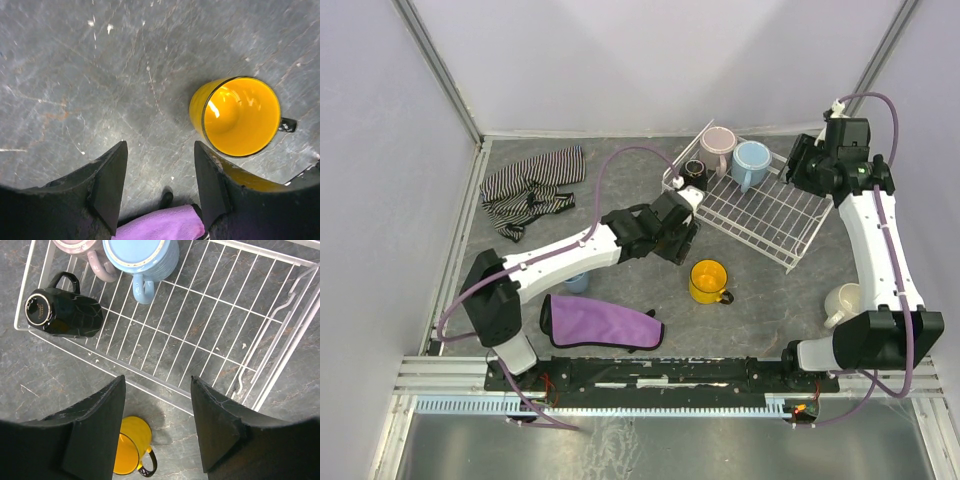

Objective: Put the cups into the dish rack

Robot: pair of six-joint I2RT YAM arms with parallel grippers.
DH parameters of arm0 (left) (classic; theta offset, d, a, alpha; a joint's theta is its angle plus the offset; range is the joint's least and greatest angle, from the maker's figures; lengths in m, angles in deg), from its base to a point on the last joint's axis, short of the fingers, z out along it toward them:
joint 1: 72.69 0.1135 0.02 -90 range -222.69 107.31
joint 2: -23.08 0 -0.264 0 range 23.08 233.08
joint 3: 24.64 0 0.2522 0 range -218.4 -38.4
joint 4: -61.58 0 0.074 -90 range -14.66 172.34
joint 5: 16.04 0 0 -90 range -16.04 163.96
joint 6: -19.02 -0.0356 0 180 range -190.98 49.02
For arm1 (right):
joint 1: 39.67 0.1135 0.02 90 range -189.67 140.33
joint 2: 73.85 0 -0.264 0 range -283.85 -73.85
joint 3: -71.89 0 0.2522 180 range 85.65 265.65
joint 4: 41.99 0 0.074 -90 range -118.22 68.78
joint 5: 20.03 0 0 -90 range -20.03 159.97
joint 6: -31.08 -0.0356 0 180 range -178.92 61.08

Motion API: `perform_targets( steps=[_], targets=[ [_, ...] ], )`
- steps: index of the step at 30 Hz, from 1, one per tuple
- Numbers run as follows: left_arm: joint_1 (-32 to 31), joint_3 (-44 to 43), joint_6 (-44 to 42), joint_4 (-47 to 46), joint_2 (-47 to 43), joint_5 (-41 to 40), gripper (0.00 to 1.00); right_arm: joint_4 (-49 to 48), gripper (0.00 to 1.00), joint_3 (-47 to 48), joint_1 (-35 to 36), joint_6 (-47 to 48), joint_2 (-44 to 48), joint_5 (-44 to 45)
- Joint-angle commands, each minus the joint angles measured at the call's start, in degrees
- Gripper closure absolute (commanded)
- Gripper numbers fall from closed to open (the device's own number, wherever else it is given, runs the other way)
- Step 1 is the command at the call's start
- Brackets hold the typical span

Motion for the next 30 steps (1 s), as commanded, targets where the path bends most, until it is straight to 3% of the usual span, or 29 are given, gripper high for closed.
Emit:
perform_targets(
  steps=[1, 30],
  targets=[
    [0.2, 4.0, 6.9, -5.8, 0.9, 0.5, 0.37, -0.1, 0.37, 1.3, 0.1, -0.6, 2.5, -0.9],
    [-2.6, 1.6, 10.4, -10.4, 12.0, 5.7, 0.38, 1.4, 0.37, 0.7, 0.2, 1.1, 2.3, -1.1]
  ],
)
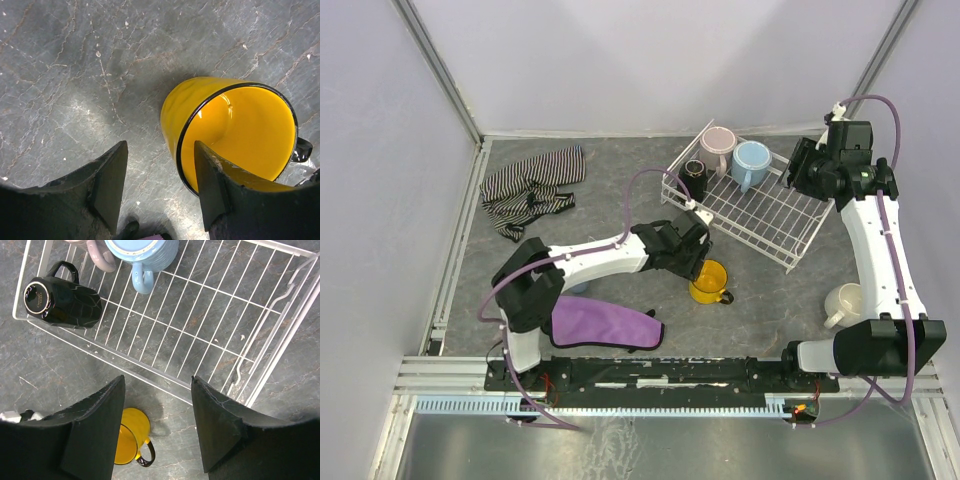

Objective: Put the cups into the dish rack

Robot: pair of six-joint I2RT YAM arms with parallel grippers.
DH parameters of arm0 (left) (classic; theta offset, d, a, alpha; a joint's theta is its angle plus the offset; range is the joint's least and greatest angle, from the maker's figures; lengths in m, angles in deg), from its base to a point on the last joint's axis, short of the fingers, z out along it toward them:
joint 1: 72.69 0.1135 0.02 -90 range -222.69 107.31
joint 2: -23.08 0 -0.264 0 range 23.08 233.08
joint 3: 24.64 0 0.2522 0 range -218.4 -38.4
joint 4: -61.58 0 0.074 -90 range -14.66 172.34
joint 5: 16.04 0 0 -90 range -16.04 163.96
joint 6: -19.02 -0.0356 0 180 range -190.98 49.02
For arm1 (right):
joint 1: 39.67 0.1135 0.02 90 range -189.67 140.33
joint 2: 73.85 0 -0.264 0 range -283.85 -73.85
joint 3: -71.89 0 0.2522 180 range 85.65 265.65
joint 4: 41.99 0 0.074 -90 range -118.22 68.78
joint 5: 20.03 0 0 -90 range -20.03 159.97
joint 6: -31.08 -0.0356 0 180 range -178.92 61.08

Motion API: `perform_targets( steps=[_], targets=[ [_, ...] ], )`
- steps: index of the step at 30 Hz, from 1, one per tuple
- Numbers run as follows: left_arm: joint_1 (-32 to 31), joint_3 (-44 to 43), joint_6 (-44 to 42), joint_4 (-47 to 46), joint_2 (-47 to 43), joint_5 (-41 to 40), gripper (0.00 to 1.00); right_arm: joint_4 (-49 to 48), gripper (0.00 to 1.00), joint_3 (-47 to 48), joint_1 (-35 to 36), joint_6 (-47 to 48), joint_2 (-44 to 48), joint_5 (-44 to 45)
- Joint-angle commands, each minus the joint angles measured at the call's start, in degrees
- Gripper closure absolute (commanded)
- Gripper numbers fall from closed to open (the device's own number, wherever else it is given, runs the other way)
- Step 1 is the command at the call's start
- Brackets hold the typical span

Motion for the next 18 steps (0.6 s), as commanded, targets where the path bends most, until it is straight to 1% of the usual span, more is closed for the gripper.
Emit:
perform_targets(
  steps=[1, 2, 4, 7, 9, 11, 15, 18],
  targets=[
    [-0.5, -2.6, 1.8, -2.2, 1.9, 0.8, 0.38, -1.1, 0.36, 1.2, 0.1, 0.5, -0.3, -1.0],
    [-0.7, -2.8, 1.7, -2.4, 2.3, 0.7, 0.40, -1.1, 0.36, 1.3, 0.1, 0.4, -0.3, -1.1],
    [-0.6, -3.2, 1.3, -2.3, 2.9, 0.4, 0.58, -1.1, 0.36, 1.5, 0.1, 0.3, -0.4, -1.4],
    [-0.7, -3.7, 0.6, -2.6, 4.0, 0.5, 0.75, -1.2, 0.37, 1.7, 0.2, 0.0, -0.5, -2.0],
    [-0.7, -3.9, 0.3, -2.8, 4.7, 1.1, 0.84, -1.2, 0.36, 1.8, 0.1, 0.0, -0.7, -2.0],
    [-0.7, -3.2, 0.1, -3.6, 4.6, 1.4, 0.95, -1.2, 0.37, 2.0, 0.2, -0.2, -0.7, -2.3],
    [-0.4, -1.8, -1.8, -5.5, 2.2, 2.4, 0.97, -1.5, 0.37, 2.0, 0.1, -1.4, -0.8, -4.6],
    [0.6, -0.2, -4.0, -7.3, -3.4, 1.3, 0.97, -2.0, 0.37, 1.8, 0.1, -3.3, -0.8, -8.9]
  ],
)
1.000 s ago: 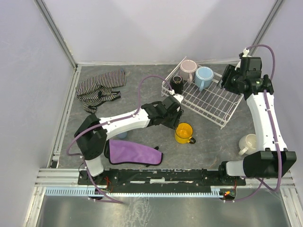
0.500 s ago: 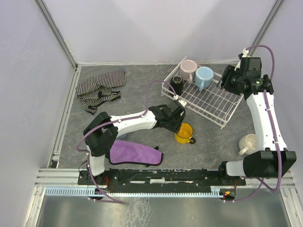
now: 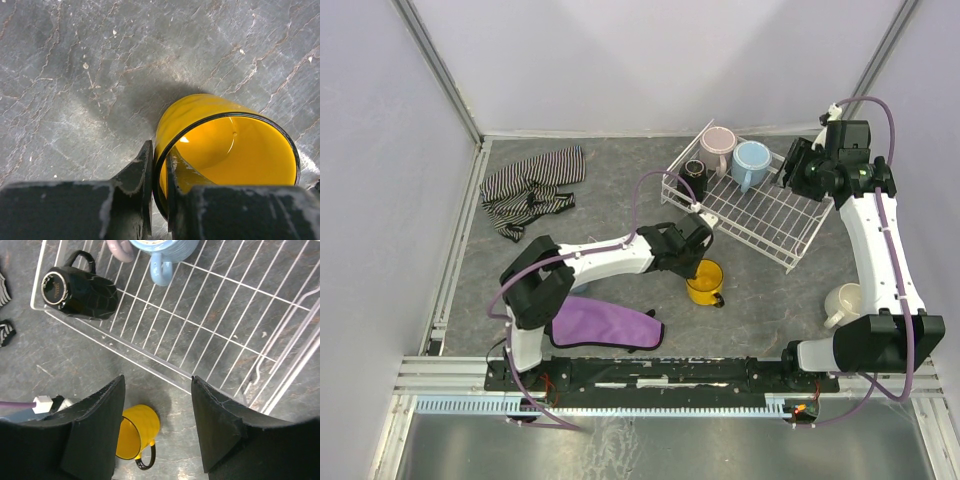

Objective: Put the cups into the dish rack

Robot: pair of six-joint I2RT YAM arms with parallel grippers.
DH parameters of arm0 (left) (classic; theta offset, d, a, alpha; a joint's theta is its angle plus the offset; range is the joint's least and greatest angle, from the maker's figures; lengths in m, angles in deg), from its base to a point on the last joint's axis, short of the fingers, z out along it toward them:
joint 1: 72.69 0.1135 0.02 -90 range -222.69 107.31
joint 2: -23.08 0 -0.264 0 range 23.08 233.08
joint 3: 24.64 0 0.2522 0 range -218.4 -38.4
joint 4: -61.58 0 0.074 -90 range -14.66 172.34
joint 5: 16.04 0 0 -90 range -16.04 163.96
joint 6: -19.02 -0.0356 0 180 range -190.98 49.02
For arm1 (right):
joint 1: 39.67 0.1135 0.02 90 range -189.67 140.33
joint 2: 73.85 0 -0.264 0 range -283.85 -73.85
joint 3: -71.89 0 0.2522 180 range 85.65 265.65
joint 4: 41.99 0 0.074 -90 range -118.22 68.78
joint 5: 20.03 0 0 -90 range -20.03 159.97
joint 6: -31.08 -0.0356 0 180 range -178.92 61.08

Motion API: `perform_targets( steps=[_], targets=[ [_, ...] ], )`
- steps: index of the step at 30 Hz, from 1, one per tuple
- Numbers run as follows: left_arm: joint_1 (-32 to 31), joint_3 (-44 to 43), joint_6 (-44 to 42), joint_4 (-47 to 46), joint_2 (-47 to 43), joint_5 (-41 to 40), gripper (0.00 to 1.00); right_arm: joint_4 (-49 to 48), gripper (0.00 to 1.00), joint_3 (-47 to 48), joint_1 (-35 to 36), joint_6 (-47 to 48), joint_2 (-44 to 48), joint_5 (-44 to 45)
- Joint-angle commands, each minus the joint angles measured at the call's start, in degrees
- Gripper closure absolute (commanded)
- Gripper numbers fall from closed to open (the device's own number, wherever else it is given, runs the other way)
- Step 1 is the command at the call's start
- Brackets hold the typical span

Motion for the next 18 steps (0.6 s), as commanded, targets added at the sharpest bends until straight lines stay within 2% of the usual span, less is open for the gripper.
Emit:
perform_targets(
  steps=[1, 5, 10, 14, 18],
  targets=[
    [2.1, 2.1, -3.7, -6.3, -10.2, 0.2, 0.97, -2.4, 0.37, 1.8, 0.1, -3.2, 0.0, -7.3],
    [8.6, 6.5, -4.6, -13.2, -21.4, 3.5, 0.97, -4.5, 0.37, 2.1, 0.1, -8.4, -0.8, -16.9],
    [17.2, 12.6, -7.9, -27.8, -33.3, 11.3, 0.97, -15.6, 0.37, -3.4, 0.4, -22.7, -1.0, -32.1],
    [23.9, 13.4, -9.2, -34.8, -36.6, 18.0, 0.97, -29.7, 0.37, -9.1, 2.5, -37.8, -1.1, -44.1],
    [27.4, 12.4, -8.1, -41.7, -35.6, 25.4, 0.97, -44.4, 0.37, -14.0, 7.9, -53.4, -0.8, -50.6]
  ],
)
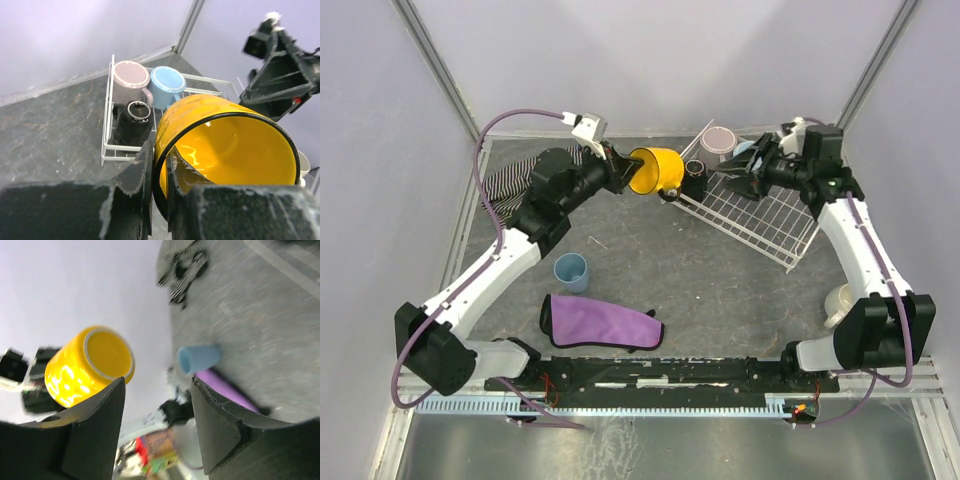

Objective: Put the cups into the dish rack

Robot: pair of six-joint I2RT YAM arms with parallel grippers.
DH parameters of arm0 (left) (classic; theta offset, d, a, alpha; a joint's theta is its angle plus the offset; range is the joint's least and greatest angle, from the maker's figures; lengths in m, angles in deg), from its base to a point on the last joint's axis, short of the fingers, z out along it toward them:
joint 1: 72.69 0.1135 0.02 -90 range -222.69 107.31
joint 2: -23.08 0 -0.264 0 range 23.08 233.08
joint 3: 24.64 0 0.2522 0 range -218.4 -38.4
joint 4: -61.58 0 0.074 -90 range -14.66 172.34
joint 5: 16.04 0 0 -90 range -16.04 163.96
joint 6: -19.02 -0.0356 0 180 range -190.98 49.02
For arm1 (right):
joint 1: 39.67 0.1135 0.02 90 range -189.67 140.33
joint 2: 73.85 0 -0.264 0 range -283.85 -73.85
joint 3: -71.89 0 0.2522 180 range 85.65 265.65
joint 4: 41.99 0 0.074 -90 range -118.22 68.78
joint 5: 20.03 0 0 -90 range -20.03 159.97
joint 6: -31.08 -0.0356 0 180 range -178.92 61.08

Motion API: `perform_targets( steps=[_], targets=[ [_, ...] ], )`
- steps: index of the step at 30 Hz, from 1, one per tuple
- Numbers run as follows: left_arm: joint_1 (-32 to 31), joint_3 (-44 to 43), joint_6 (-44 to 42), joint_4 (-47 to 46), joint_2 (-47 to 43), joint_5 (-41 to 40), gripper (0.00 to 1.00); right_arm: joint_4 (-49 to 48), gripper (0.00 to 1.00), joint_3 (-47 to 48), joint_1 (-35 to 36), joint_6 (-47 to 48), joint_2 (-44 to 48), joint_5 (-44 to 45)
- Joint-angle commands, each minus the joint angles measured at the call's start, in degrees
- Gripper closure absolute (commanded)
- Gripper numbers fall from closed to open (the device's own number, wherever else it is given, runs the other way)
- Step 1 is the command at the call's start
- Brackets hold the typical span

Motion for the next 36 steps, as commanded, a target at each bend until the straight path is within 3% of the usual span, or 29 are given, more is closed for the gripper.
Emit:
perform_targets(
  steps=[1, 6, 8, 19, 25, 36],
  targets=[
    [2.4, -1.4, -0.2, -15.2, 1.7, 13.0, 0.97, -26.0, 0.37, -5.2, 6.2, -24.5, 0.7, -13.3],
    [3.9, -2.1, 3.7, -22.0, 4.4, 17.5, 0.97, -56.8, 0.36, -16.2, 9.8, -49.1, 1.3, -13.1],
    [4.6, -1.5, 5.0, -24.4, 4.7, 17.7, 0.97, -64.9, 0.36, -19.0, 10.6, -55.3, 1.3, -12.5],
    [5.1, 0.8, 11.6, -34.5, 6.8, 17.1, 0.97, -79.3, 0.35, -25.1, 17.2, -64.5, 0.1, -4.7],
    [5.0, 1.3, 16.5, -38.8, 8.6, 17.6, 0.97, -83.4, 0.41, -22.9, 20.9, -65.5, -3.4, -2.2],
    [5.1, 4.9, 16.7, -42.1, 7.9, 16.9, 0.97, -86.1, 0.58, -19.9, 25.3, -66.2, -7.6, 1.1]
  ],
)
